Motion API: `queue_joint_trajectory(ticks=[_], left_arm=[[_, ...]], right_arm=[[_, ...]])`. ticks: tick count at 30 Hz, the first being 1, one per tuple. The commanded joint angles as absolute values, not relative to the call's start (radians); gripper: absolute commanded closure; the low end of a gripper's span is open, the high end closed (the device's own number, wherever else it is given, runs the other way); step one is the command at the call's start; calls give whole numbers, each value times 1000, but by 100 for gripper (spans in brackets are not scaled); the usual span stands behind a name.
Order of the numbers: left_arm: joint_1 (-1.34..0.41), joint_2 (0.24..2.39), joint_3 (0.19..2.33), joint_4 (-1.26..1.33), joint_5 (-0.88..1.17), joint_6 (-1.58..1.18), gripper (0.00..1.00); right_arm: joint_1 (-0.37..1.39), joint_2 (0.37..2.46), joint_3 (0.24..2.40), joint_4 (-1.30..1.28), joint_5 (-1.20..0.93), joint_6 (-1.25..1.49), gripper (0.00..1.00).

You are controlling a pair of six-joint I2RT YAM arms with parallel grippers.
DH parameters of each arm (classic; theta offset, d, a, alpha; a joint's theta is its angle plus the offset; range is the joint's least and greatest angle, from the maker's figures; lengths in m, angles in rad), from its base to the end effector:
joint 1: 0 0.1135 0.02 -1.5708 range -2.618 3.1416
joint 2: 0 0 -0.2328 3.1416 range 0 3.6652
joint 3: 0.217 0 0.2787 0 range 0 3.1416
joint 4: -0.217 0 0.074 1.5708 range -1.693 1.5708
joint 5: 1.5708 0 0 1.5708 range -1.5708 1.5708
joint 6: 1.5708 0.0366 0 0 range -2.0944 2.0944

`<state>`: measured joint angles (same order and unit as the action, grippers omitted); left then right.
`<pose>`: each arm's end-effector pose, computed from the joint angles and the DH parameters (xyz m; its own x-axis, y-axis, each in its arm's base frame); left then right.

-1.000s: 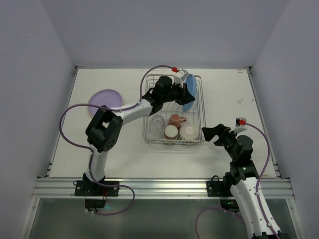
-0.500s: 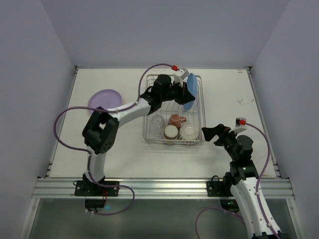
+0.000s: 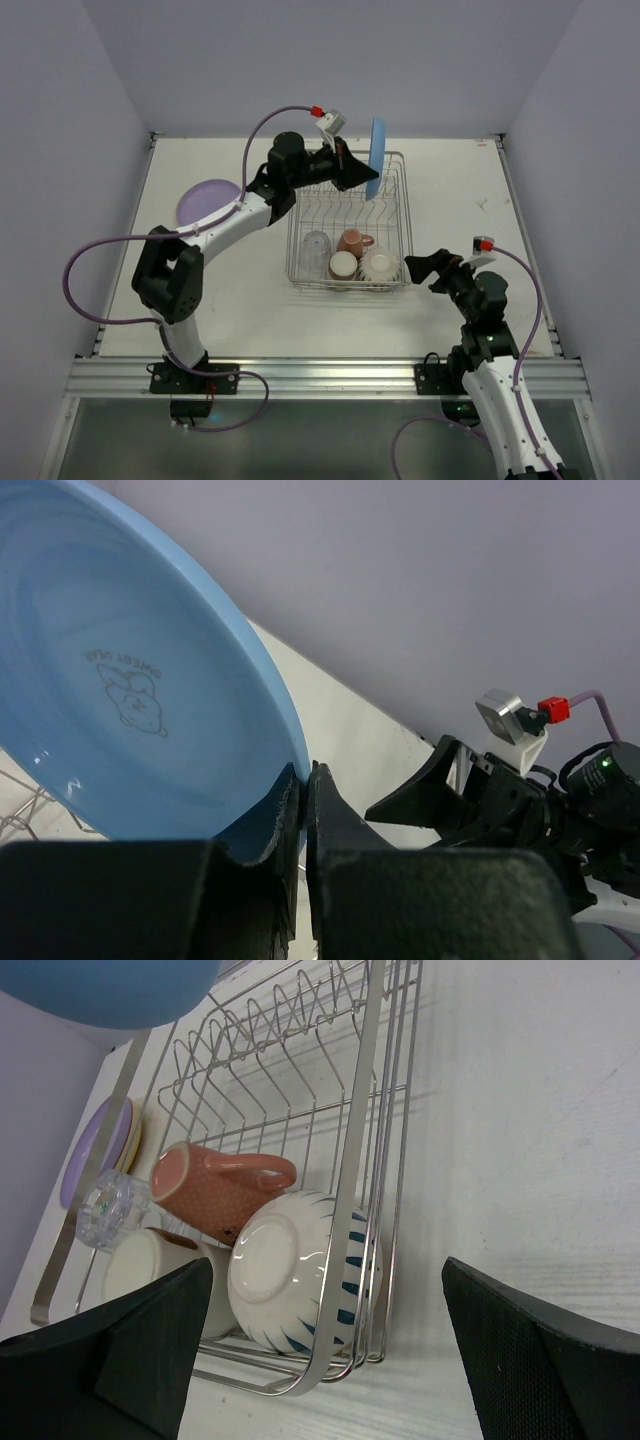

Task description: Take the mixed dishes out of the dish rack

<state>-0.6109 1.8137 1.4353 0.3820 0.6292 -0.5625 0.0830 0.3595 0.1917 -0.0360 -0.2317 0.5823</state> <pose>0.3601 -0.2784 0.2951 -0.5019 -0.1749 -0.8471 0.8017 0.2736 -0.5315 0.1865 0.0239 0.1869 -0.3361 0.5092 -0.7924 -0.1436 0.8037 0.5774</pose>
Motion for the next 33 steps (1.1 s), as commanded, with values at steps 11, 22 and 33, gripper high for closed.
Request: queue_joint_trajectory(ticks=[11,22,33], left_arm=[[-480,1606,1345,235,470,-494,100],[-385,1444,1095,177,96,-467,100],[-387,1201,878,322,-149,-408,100]], right_arm=[[81,361,213,-6,-265,568,1],[81,368,215,-8,-261,568,1],[83,376,216,-6,-259,569,1]])
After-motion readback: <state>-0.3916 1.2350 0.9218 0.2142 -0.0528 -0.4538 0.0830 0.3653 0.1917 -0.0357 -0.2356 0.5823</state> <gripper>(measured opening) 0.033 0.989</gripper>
